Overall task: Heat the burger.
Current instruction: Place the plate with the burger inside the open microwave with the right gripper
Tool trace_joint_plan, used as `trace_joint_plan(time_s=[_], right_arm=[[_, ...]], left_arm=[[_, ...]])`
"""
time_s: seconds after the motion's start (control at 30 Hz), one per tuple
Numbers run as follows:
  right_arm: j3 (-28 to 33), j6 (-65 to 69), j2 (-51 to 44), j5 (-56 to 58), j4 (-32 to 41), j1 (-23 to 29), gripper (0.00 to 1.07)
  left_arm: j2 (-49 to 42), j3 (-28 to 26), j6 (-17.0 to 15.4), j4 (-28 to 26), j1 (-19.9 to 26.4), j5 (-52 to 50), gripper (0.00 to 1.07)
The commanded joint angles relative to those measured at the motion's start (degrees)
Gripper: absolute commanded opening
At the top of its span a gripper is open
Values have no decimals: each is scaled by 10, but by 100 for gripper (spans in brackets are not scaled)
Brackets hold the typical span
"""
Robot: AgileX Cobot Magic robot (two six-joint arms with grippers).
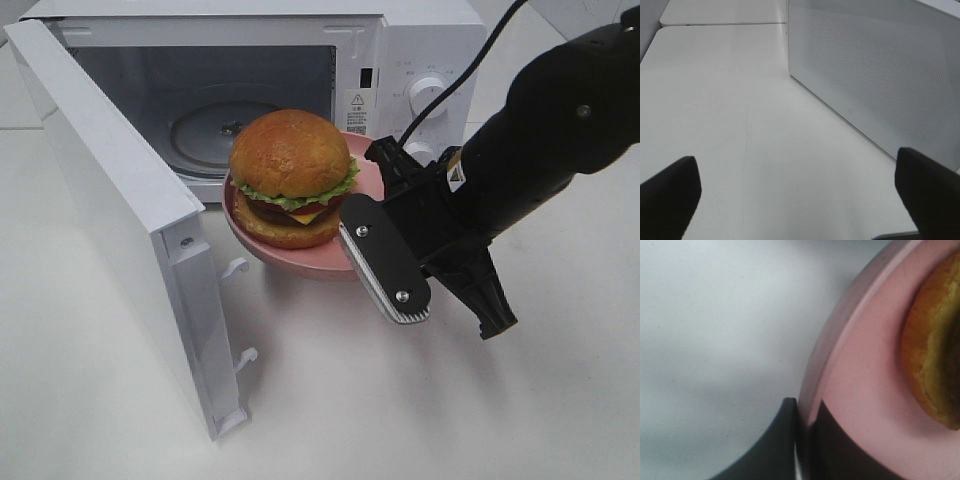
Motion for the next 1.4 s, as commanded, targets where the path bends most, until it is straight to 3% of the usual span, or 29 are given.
trace_joint_plan(time_s=[0.03,0.87,1.4], right_arm=[[-25,0,10,-31,-2,1,0],[-187,7,144,-26,-5,14,0],[-321,104,235,15,-66,14,0]], left_arm=[[-9,0,1,-4,-2,-5,98],[-9,0,1,-4,-2,-5,98],[-9,0,1,-4,-2,-5,98]])
